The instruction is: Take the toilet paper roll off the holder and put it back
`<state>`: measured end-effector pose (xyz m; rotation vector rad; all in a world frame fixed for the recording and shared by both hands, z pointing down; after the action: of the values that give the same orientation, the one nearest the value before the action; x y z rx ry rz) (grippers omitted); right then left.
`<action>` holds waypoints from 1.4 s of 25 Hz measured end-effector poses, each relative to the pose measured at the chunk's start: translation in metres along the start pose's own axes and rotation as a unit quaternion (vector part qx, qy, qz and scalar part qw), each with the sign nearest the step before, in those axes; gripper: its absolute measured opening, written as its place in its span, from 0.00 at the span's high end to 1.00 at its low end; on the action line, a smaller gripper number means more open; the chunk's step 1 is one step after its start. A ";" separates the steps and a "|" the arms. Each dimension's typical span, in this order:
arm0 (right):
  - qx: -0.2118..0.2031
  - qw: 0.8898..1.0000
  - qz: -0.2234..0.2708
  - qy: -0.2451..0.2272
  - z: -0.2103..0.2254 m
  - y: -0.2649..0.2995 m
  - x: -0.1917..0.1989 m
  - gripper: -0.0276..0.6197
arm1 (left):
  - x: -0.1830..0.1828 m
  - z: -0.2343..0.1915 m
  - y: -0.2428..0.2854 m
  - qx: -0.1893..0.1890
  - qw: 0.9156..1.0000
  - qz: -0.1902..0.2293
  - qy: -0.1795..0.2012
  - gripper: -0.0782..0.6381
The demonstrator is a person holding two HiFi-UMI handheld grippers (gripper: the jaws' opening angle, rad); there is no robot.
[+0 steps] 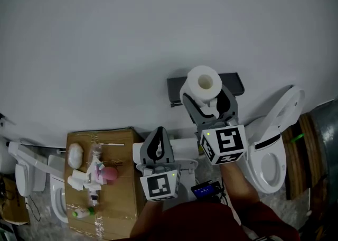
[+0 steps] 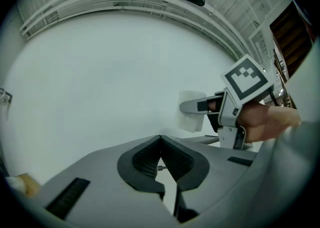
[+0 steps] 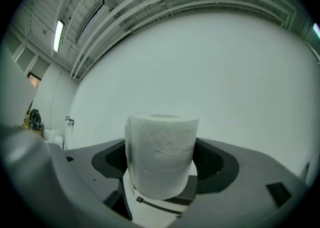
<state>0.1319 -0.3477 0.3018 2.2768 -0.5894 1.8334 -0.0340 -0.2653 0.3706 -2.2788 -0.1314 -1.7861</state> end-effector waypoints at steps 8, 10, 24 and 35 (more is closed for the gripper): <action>0.012 1.000 -0.008 -0.015 0.001 0.051 0.004 0.35 | 0.007 -0.011 -0.002 -0.013 1.000 -0.014 0.009 0.88; 0.013 1.000 -0.022 -0.018 0.001 0.063 0.011 0.35 | 0.006 -0.012 -0.002 -0.014 1.000 -0.009 -0.003 0.88; 0.025 0.996 -0.076 -0.045 -0.020 0.086 0.038 0.35 | 0.010 -0.017 -0.004 -0.024 1.000 -0.014 -0.002 0.88; 0.024 0.995 -0.089 -0.028 -0.017 0.088 0.040 0.35 | 0.013 -0.014 -0.005 -0.018 1.000 -0.017 0.003 0.88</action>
<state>0.0883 -0.4295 0.3339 2.3331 -0.3393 1.7234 -0.0453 -0.2648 0.3867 -2.3079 -0.1397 -1.8268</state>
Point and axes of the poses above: the fingertips, and each gripper's own axes: y forward along the fingers, z to its right, x out of its underside, the point moved 9 cm from there along -y, backward along the fingers, and after that the axes turned 10 degrees about -y, right-handed, at the moved point
